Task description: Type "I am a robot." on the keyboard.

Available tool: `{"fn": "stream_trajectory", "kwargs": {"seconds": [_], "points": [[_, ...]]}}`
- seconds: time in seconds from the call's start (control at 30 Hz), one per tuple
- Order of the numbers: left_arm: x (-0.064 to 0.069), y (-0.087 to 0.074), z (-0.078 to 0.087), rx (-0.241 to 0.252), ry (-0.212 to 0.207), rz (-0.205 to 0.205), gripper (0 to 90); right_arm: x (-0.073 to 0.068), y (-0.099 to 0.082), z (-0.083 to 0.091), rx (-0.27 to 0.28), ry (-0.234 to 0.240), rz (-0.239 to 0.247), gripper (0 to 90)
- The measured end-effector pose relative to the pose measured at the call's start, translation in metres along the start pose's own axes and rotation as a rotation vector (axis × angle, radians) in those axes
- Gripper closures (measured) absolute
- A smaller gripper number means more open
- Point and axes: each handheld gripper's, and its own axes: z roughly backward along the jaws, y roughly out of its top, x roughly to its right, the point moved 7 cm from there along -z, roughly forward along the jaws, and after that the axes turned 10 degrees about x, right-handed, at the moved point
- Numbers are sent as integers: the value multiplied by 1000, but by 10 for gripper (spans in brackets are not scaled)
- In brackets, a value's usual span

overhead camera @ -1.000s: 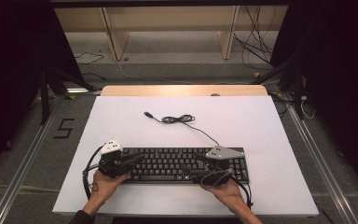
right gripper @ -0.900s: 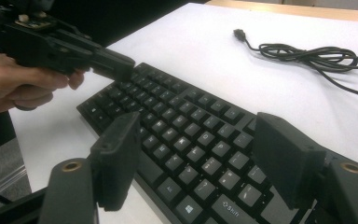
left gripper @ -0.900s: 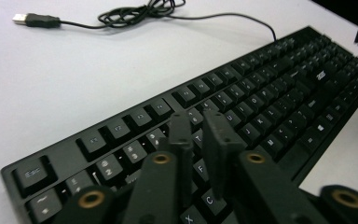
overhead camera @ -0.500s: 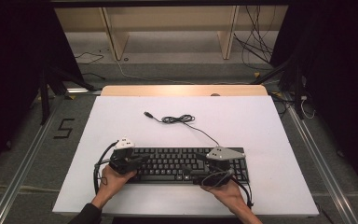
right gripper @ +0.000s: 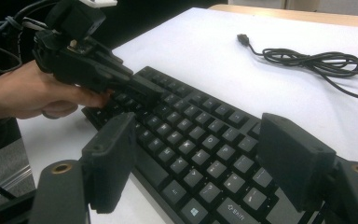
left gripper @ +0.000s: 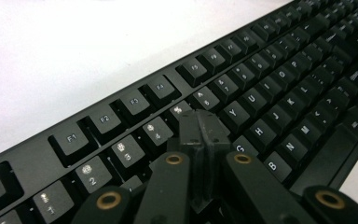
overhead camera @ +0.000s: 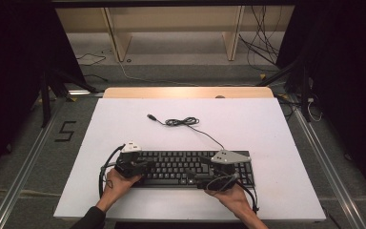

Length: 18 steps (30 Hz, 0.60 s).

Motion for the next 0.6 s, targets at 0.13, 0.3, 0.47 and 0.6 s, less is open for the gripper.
{"fn": "stream_trajectory", "kwargs": {"seconds": [0.13,0.3,0.47,0.6], "points": [[0,-3,-1,-13,11,1,890,0,0,0,-1,0,0,293],[2,-3,-2,-8,21,-1,892,-1,0,0,-3,2,0,293],[2,-2,0,2,25,2,889,-1,1,0,1,1,4,293],[1,0,4,17,20,5,846,0,1,1,4,-1,0,293]]}}
